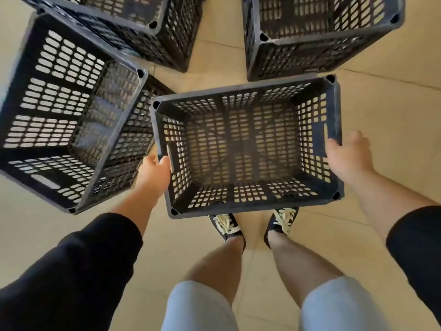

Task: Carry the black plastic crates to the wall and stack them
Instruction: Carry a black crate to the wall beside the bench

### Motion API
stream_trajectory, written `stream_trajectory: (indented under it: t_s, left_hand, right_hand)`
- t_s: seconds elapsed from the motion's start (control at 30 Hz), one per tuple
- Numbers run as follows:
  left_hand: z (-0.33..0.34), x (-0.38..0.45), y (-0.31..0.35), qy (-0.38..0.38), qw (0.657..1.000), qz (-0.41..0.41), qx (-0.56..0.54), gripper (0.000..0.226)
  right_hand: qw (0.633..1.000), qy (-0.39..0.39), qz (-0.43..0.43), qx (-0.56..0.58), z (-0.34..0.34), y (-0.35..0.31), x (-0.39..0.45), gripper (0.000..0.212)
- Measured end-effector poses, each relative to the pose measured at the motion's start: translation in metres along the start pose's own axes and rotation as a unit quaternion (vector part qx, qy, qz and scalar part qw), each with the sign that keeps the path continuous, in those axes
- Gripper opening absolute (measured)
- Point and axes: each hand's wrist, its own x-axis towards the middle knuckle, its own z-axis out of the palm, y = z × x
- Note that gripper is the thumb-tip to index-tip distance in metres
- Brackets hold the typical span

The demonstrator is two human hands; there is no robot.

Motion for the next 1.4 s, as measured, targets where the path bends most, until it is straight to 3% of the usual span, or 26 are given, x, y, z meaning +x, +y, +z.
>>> stream_trajectory:
  t_s: [0.13, 0.3, 0.53, 0.63, 1.07, 1.4]
  left_hand:
    - [0.02, 0.036, 0.0, 0.014, 0.998, -0.057, -0.039, 0.044]
    - [0.037, 0.063, 0.001, 0.018, 0.986, -0.063, -0.155, 0.015]
    - [0.03, 0.063, -0.006, -0.005, 0.983, -0.056, -0.177, 0.024]
    - [0.023, 0.033, -0.003, -0.028, 0.983, -0.071, -0.169, 0.015]
    - [-0.144, -0.175, 0.019, 0.001, 0.994, -0.007, -0.108, 0.019]
    - [-0.261, -0.313, 0.043, 0.021, 0.983, 0.04, -0.177, 0.022]
  right_hand:
    - [1.0, -0.025, 0.016, 0.007, 0.019, 0.011, 0.033, 0.041]
    - [0.998, -0.045, 0.016, 0.029, 0.034, 0.02, 0.056, 0.029]
    - [0.993, -0.062, 0.025, 0.093, 0.025, 0.024, 0.055, 0.021]
    - [0.992, -0.056, 0.036, 0.111, 0.008, 0.025, 0.036, 0.015]
    - [0.99, -0.056, 0.065, 0.111, -0.198, -0.016, -0.153, 0.012]
    - [0.995, -0.039, -0.013, 0.089, -0.339, -0.078, -0.268, 0.018]
